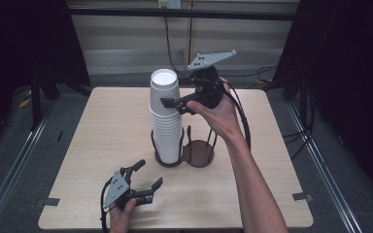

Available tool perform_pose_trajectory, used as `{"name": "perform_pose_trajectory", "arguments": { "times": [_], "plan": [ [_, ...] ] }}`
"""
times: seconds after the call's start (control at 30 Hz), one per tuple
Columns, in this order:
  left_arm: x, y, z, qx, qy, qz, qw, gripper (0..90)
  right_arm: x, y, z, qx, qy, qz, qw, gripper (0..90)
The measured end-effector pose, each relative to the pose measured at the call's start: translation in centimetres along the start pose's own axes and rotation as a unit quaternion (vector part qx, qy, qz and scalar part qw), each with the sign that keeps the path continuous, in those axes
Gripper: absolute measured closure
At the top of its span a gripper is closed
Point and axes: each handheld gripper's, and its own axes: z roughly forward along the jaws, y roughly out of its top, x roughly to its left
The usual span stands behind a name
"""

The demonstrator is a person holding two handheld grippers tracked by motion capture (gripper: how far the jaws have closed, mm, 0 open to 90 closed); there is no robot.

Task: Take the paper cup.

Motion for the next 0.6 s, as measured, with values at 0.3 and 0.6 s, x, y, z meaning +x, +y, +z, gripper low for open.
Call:
{"name": "perform_pose_trajectory", "arguments": {
  "times": [0.3, 0.6],
  "plan": [
    [0.0, 0.0, 0.0, -0.002, 0.0, -0.003, 1.0, 15.9, -0.3, 0.9, 1.6, 0.025, -0.004, -0.007, 0.9997, 13.2],
    [0.0, 0.0, 0.0, -0.002, 0.0, -0.004, 1.0, 15.9, -0.4, 1.2, 2.3, 0.022, -0.005, -0.007, 0.9997, 13.6]
  ]
}}
